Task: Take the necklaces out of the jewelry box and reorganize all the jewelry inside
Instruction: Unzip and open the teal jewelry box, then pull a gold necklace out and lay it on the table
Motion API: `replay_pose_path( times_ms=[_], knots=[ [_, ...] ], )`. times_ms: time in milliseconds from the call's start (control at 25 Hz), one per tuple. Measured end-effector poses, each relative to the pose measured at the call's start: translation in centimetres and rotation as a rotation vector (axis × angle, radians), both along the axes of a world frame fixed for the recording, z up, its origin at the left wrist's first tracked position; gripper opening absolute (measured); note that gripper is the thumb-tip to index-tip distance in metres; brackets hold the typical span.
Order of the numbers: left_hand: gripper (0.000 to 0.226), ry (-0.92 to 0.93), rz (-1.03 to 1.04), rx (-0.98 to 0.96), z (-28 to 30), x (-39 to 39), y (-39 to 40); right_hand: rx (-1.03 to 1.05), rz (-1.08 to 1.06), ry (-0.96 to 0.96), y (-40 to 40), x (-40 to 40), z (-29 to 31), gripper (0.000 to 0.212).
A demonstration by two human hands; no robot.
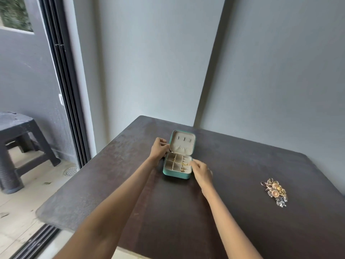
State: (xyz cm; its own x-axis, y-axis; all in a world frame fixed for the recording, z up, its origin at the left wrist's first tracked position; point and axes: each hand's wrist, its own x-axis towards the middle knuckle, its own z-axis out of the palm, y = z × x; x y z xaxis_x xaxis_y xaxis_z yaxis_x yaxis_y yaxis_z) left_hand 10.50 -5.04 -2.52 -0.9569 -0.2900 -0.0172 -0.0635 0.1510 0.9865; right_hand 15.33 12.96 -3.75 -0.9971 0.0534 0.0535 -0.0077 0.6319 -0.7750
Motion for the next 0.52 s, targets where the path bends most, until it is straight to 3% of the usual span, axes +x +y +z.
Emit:
replay_pose_path(
  times_ms=[120,280,400,520],
  knots=[
    [0.025,0.041,0.037,0.011,0.2,1.3,-1.3,0.082,0.0,0.019,-2.7,1.3,0.0,0.032],
    [0.025,0.011,-0.036,-0.012,0.1,2.5,-2.9,0.079,-0.04,0.038,-3.4,2.0,0.4,0.036],
    [0.019,0.084,-0.065,-0.35,0.6,2.5,-3.9,0.034,-0.043,0.063,-3.1,2.4,0.4,0.034],
    [0.017,0.151,-0.36,-0.711,2.2,3.0,-4.5,-0.038,-0.104,0.092,-3.3,2.4,0.3,0.03]
  ],
)
